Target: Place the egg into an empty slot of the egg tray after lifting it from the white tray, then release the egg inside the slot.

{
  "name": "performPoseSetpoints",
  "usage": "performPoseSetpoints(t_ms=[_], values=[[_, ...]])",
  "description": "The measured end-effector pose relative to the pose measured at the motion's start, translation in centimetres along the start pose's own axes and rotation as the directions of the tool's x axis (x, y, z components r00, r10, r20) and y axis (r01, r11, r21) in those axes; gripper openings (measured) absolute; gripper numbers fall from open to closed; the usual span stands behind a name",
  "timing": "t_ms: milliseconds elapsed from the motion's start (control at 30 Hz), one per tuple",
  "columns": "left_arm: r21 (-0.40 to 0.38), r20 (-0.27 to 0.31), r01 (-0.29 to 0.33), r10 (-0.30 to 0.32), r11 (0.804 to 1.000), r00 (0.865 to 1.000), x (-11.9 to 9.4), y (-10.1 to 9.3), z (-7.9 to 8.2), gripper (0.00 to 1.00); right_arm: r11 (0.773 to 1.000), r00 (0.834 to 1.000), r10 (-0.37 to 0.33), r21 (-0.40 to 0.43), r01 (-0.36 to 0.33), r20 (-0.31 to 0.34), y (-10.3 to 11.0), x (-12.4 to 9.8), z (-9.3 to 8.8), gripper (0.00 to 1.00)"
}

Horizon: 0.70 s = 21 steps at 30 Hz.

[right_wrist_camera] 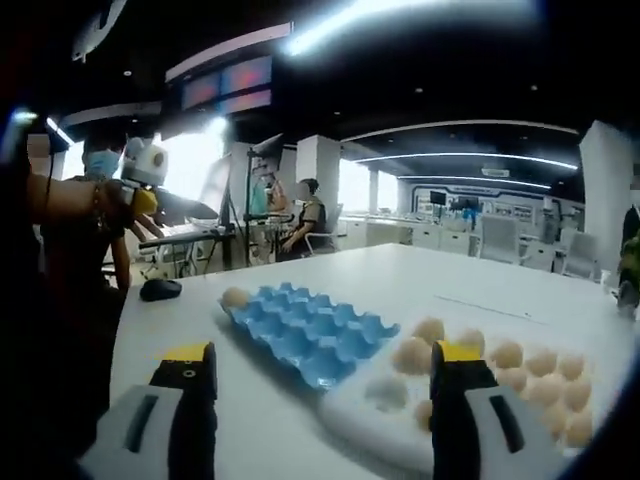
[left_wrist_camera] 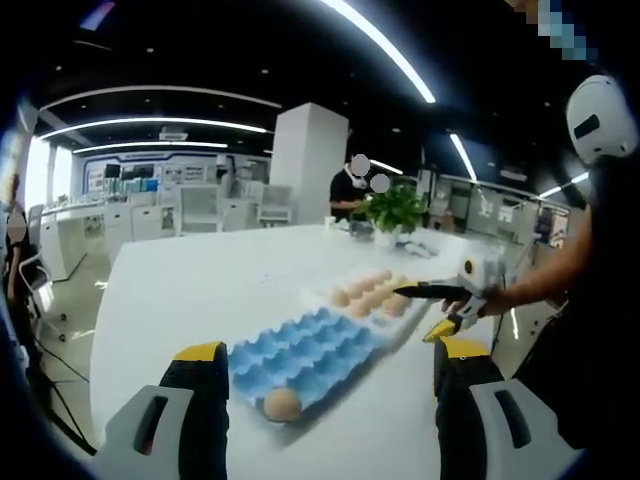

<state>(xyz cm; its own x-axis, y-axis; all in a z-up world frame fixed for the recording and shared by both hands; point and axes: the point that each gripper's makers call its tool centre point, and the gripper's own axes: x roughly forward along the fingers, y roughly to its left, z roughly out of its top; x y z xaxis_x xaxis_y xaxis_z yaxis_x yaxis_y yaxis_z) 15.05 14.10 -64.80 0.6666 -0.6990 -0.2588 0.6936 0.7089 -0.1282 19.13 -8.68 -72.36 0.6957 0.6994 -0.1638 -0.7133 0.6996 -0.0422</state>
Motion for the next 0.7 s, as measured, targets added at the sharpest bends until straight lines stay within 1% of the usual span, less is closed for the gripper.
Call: performPoseSetpoints(t_ms=[67,133,200,300,467,567,633,700], values=[[0.002,-0.002,0.001,-0.001,1.000,1.000,0.0,0.0,0.0,0.86,0.999,0.999,-0.033,0.002,0.033,-0.010,-1.0,-0.8,-0.2,0.91],[0.003,0.000,0.003,-0.003,1.000,1.000,0.1,-0.1,0.1,0.86,0.999,0.999,-0.054,0.005,0.054,-0.007,-1.8,-1.5,-0.2,0.90],[0.005,0.001,0.002,-0.002,1.000,1.000,0.1,-0.1,0.2,0.86,0.995,0.995,-0.095,0.002,0.095,-0.018,-3.0,-2.5,-0.6,0.90],[0.006,-0.001,0.001,-0.001,1.000,1.000,0.1,-0.1,0.2,0.86,0.992,0.992,-0.123,0.001,0.123,-0.028,-4.0,-3.4,-1.0,0.89],[0.008,-0.002,0.003,-0.003,1.000,1.000,0.2,-0.2,0.2,0.86,0.989,0.988,-0.149,0.012,0.150,-0.048,-4.7,-4.1,-1.7,0.89],[0.008,-0.002,0.004,-0.004,1.000,1.000,0.2,-0.3,0.2,0.86,0.986,0.986,-0.163,0.017,0.164,-0.043,-4.9,-4.3,-1.7,0.89],[0.009,-0.005,0.005,-0.005,1.000,1.000,0.2,-0.3,0.2,0.86,0.983,0.984,-0.174,0.045,0.176,-0.034,-5.2,-4.2,-1.4,0.86],[0.009,-0.006,0.004,-0.004,1.000,1.000,0.2,-0.3,0.2,0.86,0.981,0.982,-0.189,0.045,0.190,-0.029,-5.4,-4.0,-1.2,0.82]])
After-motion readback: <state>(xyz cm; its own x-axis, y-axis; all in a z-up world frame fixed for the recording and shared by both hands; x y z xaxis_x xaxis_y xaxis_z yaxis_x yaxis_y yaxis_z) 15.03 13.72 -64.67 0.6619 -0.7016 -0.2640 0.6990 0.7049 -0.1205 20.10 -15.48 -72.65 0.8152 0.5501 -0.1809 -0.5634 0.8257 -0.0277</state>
